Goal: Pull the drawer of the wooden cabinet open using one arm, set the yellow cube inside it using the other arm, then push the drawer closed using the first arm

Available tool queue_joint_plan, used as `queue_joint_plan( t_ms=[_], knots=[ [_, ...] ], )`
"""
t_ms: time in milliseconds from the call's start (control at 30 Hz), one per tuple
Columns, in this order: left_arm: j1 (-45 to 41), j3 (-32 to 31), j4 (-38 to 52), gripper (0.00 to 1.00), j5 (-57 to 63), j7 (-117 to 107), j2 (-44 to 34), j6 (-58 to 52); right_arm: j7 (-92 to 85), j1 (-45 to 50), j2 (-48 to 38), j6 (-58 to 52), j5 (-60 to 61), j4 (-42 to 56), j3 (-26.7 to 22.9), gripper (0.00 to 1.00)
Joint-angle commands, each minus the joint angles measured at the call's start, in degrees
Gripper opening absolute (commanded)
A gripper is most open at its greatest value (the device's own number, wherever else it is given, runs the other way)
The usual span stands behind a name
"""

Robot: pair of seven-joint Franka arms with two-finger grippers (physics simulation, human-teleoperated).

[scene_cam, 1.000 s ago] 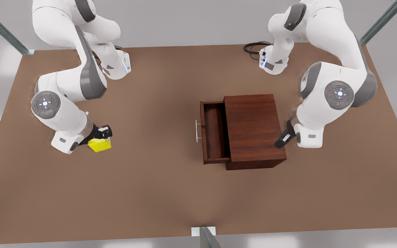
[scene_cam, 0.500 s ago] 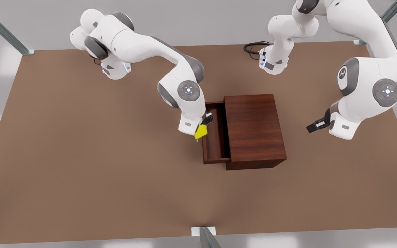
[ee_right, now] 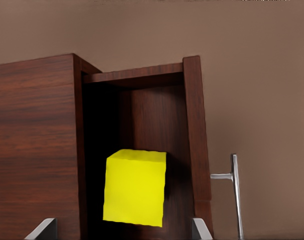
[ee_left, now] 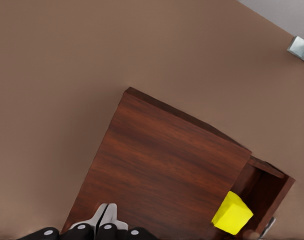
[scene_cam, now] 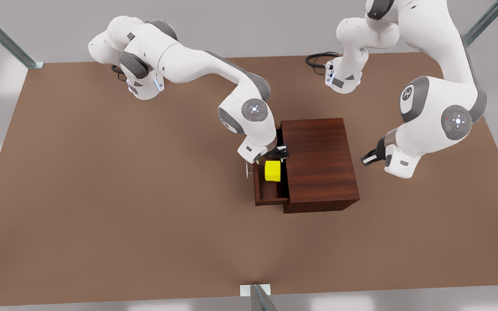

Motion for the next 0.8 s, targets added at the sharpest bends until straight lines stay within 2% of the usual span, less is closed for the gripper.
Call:
queue_joint_plan(
  t_ms=[0, 33, 133, 167, 200, 267, 333, 400, 600, 767],
  knots=[
    [-3.2, 0.0, 0.1, 0.21, -4.0, -48.2, 0.1, 4.4, 12.9, -2.4, -2.6, -3.1, -0.3, 0.0, -0.3, 1.0],
    [-5.7, 0.0, 0.1, 0.21, -4.3, -54.8, 0.5, 6.4, 1.5, -7.6, -8.0, -10.9, -0.2, -0.6, 0.2, 1.0],
    [-12.4, 0.0, 0.1, 0.21, -4.5, -71.4, 2.7, 13.1, -25.8, -23.5, -21.3, -23.4, 0.2, -2.7, 0.3, 1.0],
    [-15.1, 0.0, 0.1, 0.21, -5.8, -78.3, 3.9, 17.8, -41.3, -32.9, -26.5, -23.6, 1.4, -9.0, 0.8, 1.0],
    [-17.2, -0.1, 0.1, 0.21, -6.3, -83.7, 4.8, 21.5, -46.8, -34.6, -28.0, -24.9, 2.4, -10.5, -2.8, 1.0],
    [-22.1, 0.0, 0.1, 0.21, -6.2, -94.2, 7.7, 29.2, -48.0, -34.2, -38.0, -19.8, 3.6, -28.9, -7.1, 1.0],
    [-26.7, 0.0, 0.1, 0.21, -6.1, -103.7, 10.8, 38.5, -50.9, -33.0, -38.1, -18.7, 3.5, -29.8, -7.8, 1.0],
    [-28.8, 0.0, 0.2, 0.21, -6.1, -109.7, 12.7, 42.0, -51.1, -33.0, -36.4, -18.2, 4.1, -29.2, -6.9, 1.0],
    [-31.9, 0.2, 0.7, 0.21, -5.4, -110.4, 21.2, 45.5, -59.4, -33.3, -35.0, -20.6, 3.6, -25.4, -7.0, 1.0],
    [-33.4, 0.1, -1.1, 0.21, -2.4, -107.2, 22.9, 44.8, -61.2, -32.9, -35.0, -20.1, 4.1, -25.7, -7.0, 1.0]
  ],
)
